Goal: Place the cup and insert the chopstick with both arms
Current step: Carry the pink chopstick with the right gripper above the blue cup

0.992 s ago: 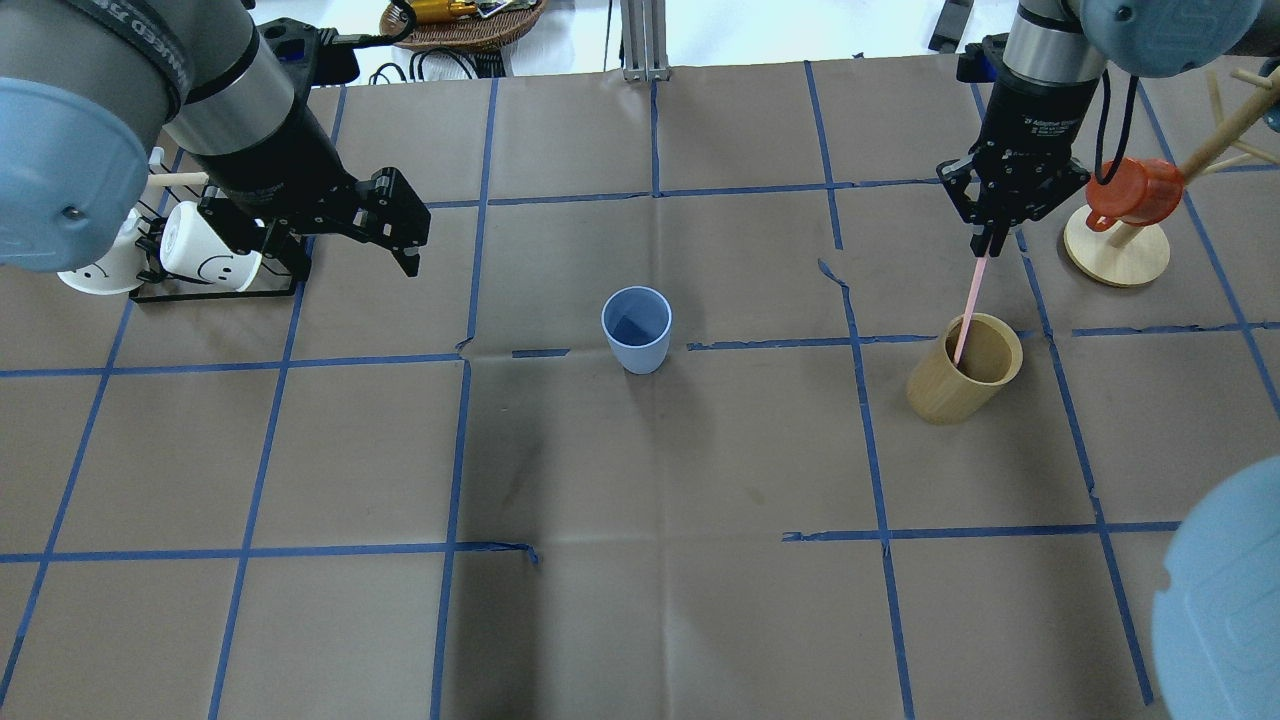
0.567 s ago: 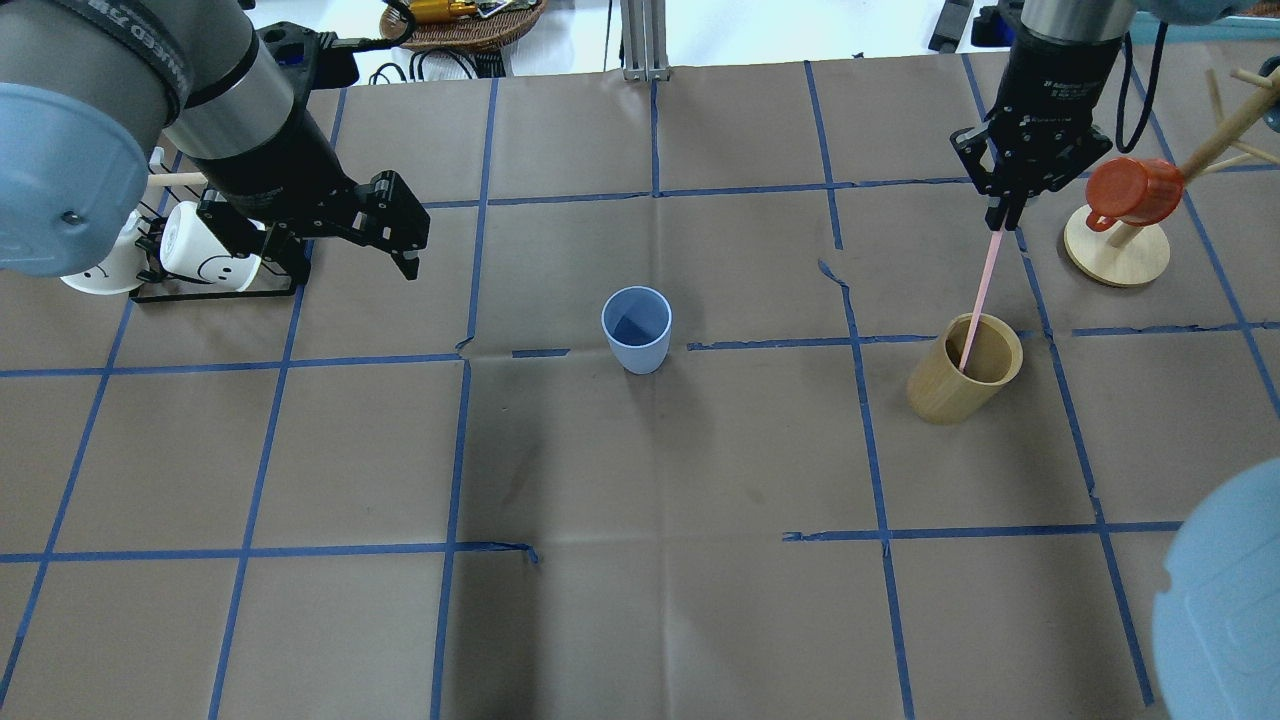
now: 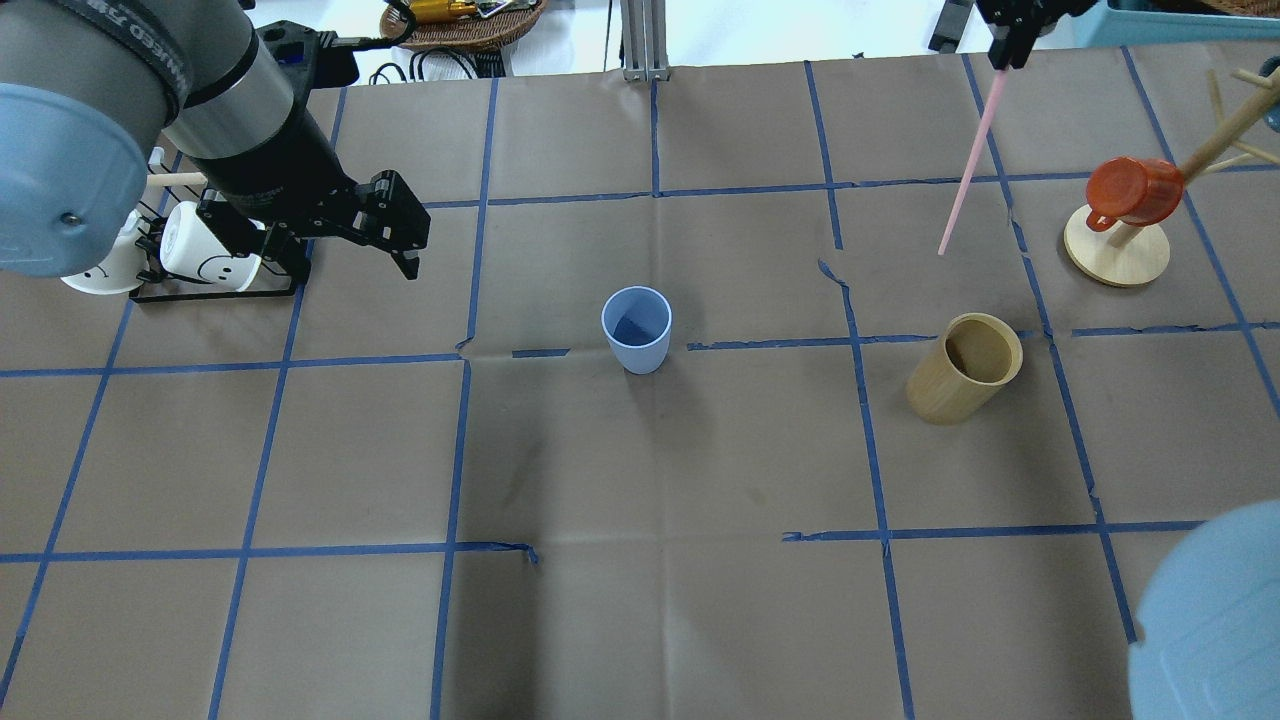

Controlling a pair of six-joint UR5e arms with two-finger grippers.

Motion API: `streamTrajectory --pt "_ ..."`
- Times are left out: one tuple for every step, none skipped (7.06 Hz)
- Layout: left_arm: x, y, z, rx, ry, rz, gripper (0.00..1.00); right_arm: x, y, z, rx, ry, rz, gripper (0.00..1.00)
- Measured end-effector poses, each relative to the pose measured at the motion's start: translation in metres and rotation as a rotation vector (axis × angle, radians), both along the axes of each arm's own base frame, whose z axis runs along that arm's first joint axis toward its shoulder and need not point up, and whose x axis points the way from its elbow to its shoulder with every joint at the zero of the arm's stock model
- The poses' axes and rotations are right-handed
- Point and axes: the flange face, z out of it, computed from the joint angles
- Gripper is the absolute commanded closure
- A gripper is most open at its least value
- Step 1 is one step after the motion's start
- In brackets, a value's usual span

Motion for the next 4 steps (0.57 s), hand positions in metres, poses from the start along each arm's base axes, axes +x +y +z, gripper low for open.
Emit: streamTrajectory --pt "0.000 0.000 0.000 0.000 0.000 0.000 0.00 0.036 0.008 0.020 -0.065 -0.016 -0.004 0.98" --pt "0.000 0.000 0.000 0.001 -0.001 0.000 0.00 0.072 0.012 0.027 -0.112 -0.028 -0.023 0.98" --pt "0.000 0.000 -0.001 0.001 -0.001 0.000 0.00 0.107 0.011 0.022 -0.143 -0.040 -0.041 0.98" --pt "0.000 0.000 -0.001 0.001 -0.001 0.000 0.00 0.141 0.007 0.010 -0.163 -0.059 -0.068 0.98"
